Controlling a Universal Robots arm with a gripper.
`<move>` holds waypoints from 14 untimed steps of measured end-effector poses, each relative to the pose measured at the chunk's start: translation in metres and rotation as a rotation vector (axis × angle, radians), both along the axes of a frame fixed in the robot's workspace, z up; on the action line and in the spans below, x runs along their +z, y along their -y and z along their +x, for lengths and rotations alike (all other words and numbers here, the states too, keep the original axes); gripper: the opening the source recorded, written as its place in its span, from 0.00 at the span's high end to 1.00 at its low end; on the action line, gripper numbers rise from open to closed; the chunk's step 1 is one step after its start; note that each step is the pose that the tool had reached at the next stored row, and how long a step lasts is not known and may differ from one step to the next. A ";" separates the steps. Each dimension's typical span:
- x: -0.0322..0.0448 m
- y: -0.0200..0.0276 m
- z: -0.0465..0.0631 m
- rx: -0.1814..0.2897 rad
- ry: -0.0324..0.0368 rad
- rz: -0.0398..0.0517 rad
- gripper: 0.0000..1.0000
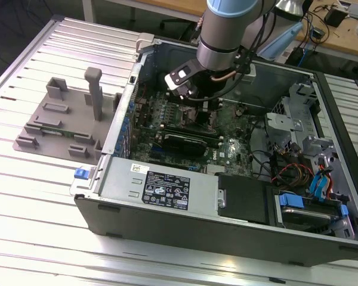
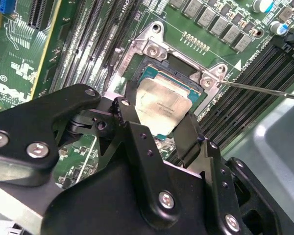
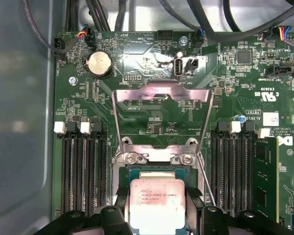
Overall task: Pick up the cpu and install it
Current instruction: 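Place the cpu into insertion slot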
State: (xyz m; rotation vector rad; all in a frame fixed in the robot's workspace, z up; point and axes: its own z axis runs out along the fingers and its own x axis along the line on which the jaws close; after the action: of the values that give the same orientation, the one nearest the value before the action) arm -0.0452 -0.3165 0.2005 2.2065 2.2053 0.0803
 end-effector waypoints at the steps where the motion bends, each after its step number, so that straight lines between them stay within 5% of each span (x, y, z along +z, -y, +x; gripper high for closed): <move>1: -0.0002 0.0000 0.000 0.000 -0.0001 -0.0002 0.46; 14: -0.0015 0.0006 0.000 -0.006 0.0000 0.0000 0.46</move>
State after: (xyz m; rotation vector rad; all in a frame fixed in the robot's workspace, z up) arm -0.0453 -0.3171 0.1990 2.2126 2.1990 0.0801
